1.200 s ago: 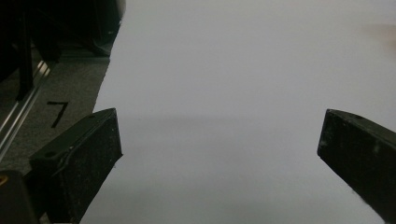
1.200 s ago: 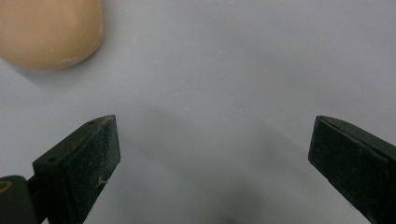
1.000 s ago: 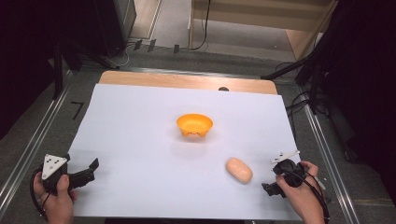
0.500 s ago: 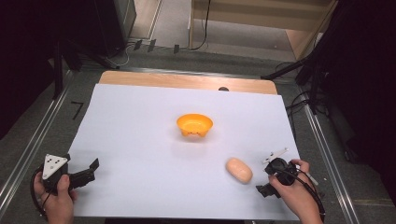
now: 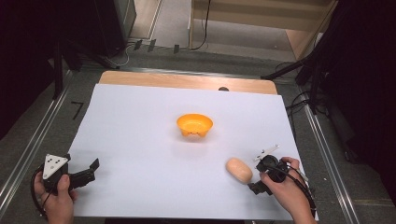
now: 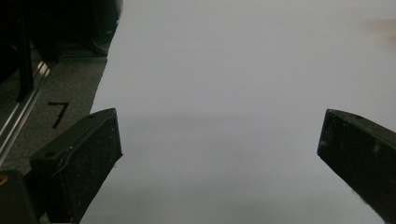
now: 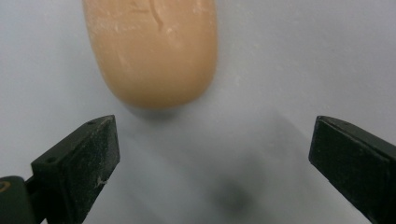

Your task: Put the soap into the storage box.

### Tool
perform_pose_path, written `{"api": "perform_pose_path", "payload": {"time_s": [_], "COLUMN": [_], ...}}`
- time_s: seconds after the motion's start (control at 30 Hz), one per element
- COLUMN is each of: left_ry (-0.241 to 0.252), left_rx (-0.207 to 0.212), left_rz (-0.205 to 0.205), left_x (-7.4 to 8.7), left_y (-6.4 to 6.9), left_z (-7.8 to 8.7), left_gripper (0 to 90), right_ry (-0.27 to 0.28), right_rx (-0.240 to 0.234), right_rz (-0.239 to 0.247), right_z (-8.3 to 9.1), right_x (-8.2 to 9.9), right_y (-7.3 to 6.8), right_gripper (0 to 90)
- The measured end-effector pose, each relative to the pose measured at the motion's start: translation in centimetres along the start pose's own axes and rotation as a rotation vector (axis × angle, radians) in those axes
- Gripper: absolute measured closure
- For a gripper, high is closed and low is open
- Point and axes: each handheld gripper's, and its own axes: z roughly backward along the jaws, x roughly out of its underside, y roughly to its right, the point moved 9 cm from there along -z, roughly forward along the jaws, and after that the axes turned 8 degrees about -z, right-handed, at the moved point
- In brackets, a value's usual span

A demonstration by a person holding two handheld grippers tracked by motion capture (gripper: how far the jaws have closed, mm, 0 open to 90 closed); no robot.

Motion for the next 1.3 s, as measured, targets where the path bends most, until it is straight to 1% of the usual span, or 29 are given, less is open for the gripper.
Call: {"api": "perform_pose_path", "payload": {"time_s": [0.03,0.4,0.43,0.57,0.7,0.73,0.8,0.87,0.9,0.93,1.0,1.03,1.07,1.1,1.17,1.27,1.3], "left_ry": [0.000,0.000,-0.002,-0.001,0.000,-0.001,-0.001,0.000,-0.001,-0.001,0.000,0.000,-0.002,-0.002,-0.005,-0.004,-0.004], "left_rx": [0.000,0.003,0.004,0.004,0.004,0.004,0.004,0.004,0.003,0.003,0.004,0.004,0.006,0.006,0.006,0.007,0.006], "left_rz": [0.000,-0.002,-0.007,-0.006,-0.003,-0.005,-0.005,-0.003,-0.002,-0.002,-0.002,-0.002,-0.002,-0.002,-0.004,-0.003,-0.008], "left_x": [0.0,0.0,0.0,0.0,0.0,0.0,0.0,0.0,0.0,0.0,0.0,0.0,0.0,0.0,0.0,0.0,0.0], "left_y": [0.0,0.0,0.0,0.0,0.0,0.0,0.0,0.0,0.0,0.0,0.0,0.0,0.0,0.0,0.0,0.0,0.0], "left_z": [0.0,0.0,0.0,0.0,0.0,0.0,0.0,0.0,0.0,0.0,0.0,0.0,0.0,0.0,0.0,0.0,0.0], "left_gripper": [0.0,0.1,0.1,0.0,0.0,0.0,0.0,0.0,0.0,0.1,0.0,0.1,0.0,0.0,0.0,0.1,0.0], "right_ry": [0.002,0.013,0.014,0.010,0.011,0.014,0.009,0.014,0.013,0.013,0.011,0.012,0.000,0.000,-0.013,-0.021,-0.021], "right_rx": [-0.003,-0.014,-0.020,-0.017,-0.005,0.000,0.004,0.004,0.004,0.004,-0.006,-0.015,-0.026,-0.026,-0.034,-0.036,-0.039], "right_rz": [0.007,0.006,0.010,0.022,0.025,0.032,0.027,0.040,0.037,0.037,0.044,0.040,0.041,0.041,0.049,0.042,0.049], "right_z": [-0.1,-0.6,-0.8,-1.1,-1.4,-1.6,-1.6,-1.7,-1.6,-1.6,-1.6,-1.6,-1.8,-1.8,-2.0,-2.0,-2.0], "right_x": [-0.3,-1.9,-2.3,-2.6,-3.2,-3.6,-3.6,-4.0,-4.3,-4.3,-4.5,-4.7,-4.8,-4.8,-4.8,-4.9,-4.9], "right_y": [-0.2,-1.4,-1.8,-2.1,-2.4,-2.6,-2.7,-2.9,-3.0,-3.0,-3.2,-3.3,-3.4,-3.4,-3.6,-3.5,-3.6], "right_gripper": [2.1,2.2,2.1,2.2,6.4,7.3,8.0,13.4,16.0,16.0,22.4,23.8,26.1,26.1,32.4,32.6,32.7]}}
